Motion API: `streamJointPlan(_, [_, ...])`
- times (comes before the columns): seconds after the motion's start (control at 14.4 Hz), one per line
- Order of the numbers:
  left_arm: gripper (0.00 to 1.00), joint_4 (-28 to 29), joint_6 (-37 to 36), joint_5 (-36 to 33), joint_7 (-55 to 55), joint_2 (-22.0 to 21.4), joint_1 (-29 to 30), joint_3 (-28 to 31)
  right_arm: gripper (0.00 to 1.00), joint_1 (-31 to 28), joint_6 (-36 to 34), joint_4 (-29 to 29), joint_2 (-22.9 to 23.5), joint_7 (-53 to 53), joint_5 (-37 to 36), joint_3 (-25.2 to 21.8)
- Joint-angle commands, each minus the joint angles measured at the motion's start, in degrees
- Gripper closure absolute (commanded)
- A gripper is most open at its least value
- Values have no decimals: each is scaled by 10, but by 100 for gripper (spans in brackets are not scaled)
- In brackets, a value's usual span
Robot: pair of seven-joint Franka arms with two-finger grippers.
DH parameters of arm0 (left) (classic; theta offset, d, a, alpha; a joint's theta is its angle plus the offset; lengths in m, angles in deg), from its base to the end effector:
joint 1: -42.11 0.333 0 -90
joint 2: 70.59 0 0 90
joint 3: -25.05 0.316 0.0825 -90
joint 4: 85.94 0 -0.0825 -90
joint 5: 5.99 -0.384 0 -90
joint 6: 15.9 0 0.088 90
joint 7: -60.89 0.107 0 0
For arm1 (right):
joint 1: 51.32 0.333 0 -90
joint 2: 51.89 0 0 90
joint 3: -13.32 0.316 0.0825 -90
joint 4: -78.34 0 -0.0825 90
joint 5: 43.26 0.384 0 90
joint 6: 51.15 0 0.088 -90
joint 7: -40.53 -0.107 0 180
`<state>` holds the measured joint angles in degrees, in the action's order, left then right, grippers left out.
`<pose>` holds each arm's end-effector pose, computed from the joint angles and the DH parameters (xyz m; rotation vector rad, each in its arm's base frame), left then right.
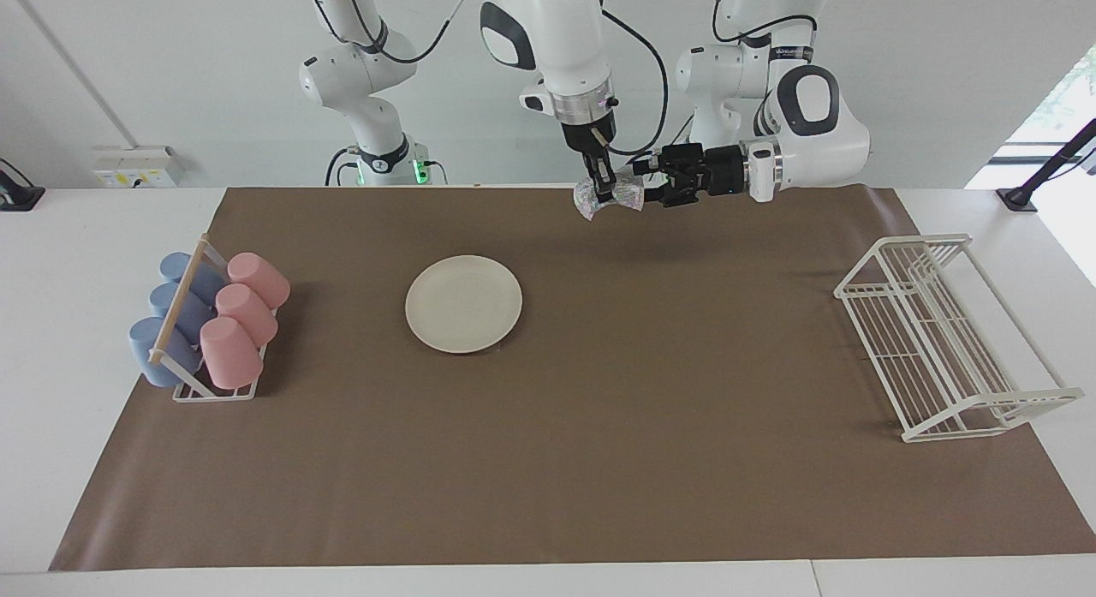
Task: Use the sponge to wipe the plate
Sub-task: 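Grasp the sponge with the left gripper while the right gripper releases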
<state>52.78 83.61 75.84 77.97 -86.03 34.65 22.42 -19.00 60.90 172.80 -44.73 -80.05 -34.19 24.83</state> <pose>0.4194 -0.1668 0.4485 1.7952 0.1367 -0.2688 0.4442 0.4319 0.5530 -2.2491 1.8740 0.2206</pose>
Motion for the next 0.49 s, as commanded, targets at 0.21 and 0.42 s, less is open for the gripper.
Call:
streamJointPlan(0.21, [100, -2, 9, 11, -14, 1, -17, 8, 100, -3, 2, -10, 7, -9, 4, 3])
streamJointPlan(0.42, [100, -2, 5, 11, -18, 0, -17, 9, 100, -3, 1, -10, 7, -9, 2, 3])
